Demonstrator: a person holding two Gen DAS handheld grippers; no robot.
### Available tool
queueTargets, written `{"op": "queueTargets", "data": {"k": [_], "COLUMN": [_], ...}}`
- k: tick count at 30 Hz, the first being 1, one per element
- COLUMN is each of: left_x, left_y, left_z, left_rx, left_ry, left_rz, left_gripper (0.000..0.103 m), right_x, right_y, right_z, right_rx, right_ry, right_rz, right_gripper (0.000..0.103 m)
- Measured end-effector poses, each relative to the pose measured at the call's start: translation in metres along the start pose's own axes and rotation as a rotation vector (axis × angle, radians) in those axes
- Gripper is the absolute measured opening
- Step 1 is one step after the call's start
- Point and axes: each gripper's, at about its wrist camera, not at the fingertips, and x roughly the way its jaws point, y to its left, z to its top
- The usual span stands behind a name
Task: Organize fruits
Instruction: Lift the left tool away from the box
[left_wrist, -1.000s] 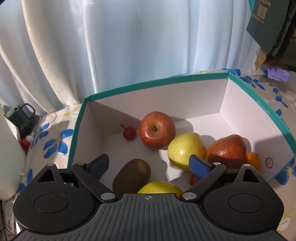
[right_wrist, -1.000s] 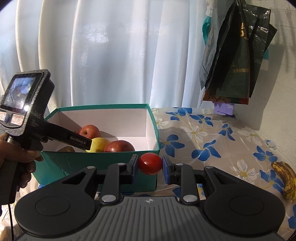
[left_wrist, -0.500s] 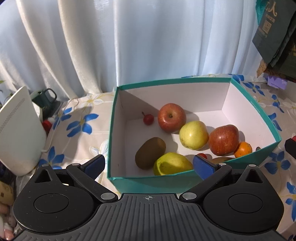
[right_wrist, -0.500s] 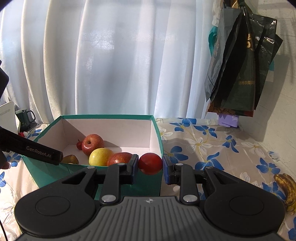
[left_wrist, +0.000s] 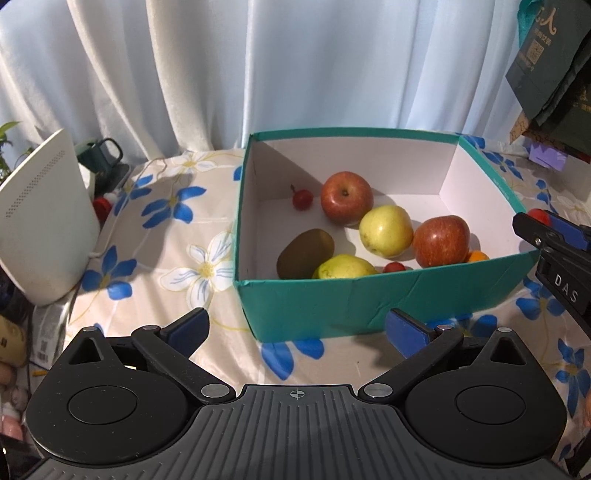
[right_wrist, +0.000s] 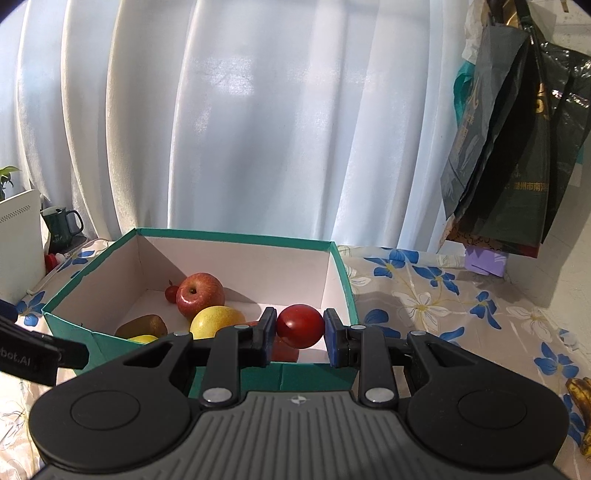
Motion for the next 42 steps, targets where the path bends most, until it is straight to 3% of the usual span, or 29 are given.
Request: {"op": "queueTargets", "data": {"k": [16,38,42], "left_x": [0.004,0.018,0.019], "left_y": [0.003,-0.006,-0.011], "left_z": [-0.002,-0.002,-0.002], "left_rx": [-0.023,0.022,0.043], "left_ry": [0.033,0.084,0.088], "left_rz": [-0.003,-0.017,-0.018], "left_gripper": [0.103,0.103,0.103], "right_x": [0.052,0.071,0.07], "right_y": [0.01,0.005,0.005], "right_z": [-0.004,0.001,0.002], "right_rx": [-0.037,-0.025,-0.03], "right_ry": [0.11,0.19,0.195], "right_rz": [0.059,0.059,0.032], "right_gripper": [0.027,0.027,0.04]}}
